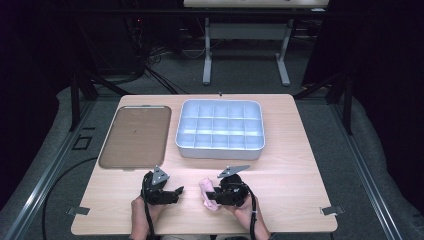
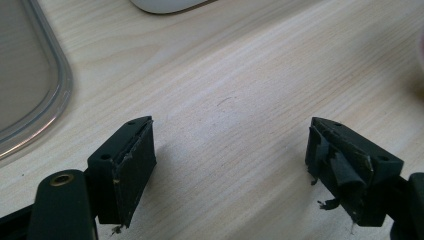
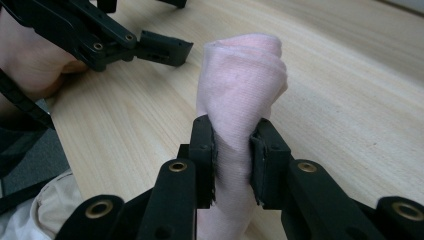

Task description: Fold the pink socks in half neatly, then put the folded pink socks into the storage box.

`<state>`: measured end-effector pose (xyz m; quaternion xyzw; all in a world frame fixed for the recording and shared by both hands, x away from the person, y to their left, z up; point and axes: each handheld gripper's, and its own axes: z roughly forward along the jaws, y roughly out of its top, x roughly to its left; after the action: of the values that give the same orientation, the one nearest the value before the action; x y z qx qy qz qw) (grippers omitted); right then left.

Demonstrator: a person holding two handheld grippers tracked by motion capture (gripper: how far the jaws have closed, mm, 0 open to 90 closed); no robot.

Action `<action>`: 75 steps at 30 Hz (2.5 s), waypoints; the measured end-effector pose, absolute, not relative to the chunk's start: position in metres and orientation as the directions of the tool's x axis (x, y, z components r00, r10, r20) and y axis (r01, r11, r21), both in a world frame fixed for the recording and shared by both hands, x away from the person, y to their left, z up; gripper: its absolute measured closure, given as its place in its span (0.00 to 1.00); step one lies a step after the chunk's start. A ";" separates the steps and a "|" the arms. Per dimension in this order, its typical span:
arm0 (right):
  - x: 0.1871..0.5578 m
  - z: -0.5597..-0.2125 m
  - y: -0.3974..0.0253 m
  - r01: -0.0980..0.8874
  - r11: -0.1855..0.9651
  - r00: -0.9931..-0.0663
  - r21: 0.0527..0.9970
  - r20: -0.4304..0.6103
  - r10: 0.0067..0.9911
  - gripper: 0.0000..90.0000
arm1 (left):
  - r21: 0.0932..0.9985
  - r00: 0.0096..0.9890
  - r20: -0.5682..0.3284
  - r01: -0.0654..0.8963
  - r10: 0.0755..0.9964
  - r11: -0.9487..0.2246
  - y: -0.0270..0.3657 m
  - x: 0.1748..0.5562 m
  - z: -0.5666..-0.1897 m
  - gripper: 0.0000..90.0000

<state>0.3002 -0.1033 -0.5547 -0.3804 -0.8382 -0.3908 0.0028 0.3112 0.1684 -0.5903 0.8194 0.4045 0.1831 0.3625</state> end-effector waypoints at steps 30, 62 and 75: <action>0.307 -0.518 -0.149 0.596 0.339 -0.665 0.728 0.210 0.717 0.82 | 0.744 0.602 0.007 0.531 0.798 -0.407 0.168 0.311 -0.591 0.22; 0.321 -0.484 -0.172 0.532 0.307 -0.655 0.789 0.154 0.739 0.82 | 0.715 0.637 0.009 0.535 0.771 -0.451 0.163 0.313 -0.592 0.00; 0.330 -0.471 -0.182 0.513 0.274 -0.639 0.814 0.149 0.754 0.82 | 0.714 0.639 0.008 0.535 0.769 -0.452 0.163 0.312 -0.592 0.00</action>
<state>0.3295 -0.1817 -0.4709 -0.4027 -0.7867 -0.4481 -0.1347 0.3125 0.1628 -0.5923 0.8353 0.3902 0.1680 0.3489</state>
